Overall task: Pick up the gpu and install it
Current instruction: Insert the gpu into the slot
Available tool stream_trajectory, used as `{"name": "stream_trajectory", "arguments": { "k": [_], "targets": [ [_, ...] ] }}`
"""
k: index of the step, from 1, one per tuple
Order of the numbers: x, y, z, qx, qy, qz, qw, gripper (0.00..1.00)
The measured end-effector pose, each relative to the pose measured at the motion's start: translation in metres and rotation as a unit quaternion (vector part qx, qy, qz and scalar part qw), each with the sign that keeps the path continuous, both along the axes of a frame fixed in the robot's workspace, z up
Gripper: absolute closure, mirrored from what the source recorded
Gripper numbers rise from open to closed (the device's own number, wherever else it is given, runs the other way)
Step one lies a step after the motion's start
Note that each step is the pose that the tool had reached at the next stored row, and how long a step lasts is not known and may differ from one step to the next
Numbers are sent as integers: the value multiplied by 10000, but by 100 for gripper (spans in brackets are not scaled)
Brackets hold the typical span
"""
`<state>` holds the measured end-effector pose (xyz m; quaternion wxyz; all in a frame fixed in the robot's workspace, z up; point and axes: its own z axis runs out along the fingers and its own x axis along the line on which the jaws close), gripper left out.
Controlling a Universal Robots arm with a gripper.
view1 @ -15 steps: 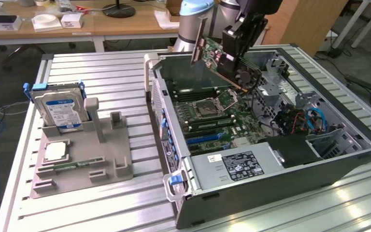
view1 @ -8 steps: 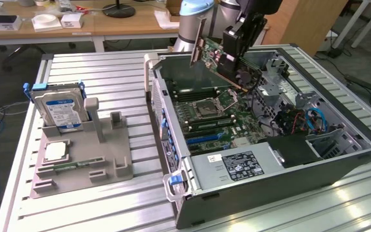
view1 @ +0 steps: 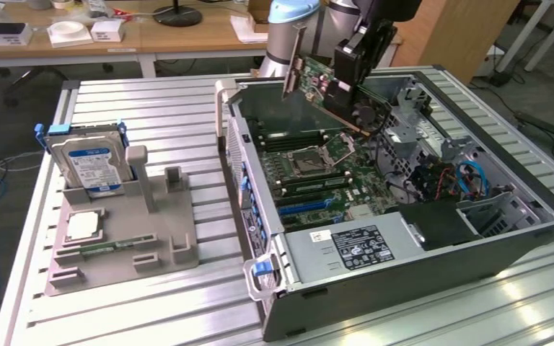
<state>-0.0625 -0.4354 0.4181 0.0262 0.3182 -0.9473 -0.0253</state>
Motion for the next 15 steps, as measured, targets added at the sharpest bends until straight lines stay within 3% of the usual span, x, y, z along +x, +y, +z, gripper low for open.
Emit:
{"name": "stream_trajectory", "arguments": {
  "k": [2, 8, 15],
  "targets": [
    [0, 0, -2, 16, -1, 53, 10000, 73],
    [1, -1, -6, 21, -14, 309, 9995, 73],
    [0, 0, -12, 24, -48, 695, 9976, 73]
  ]
}}
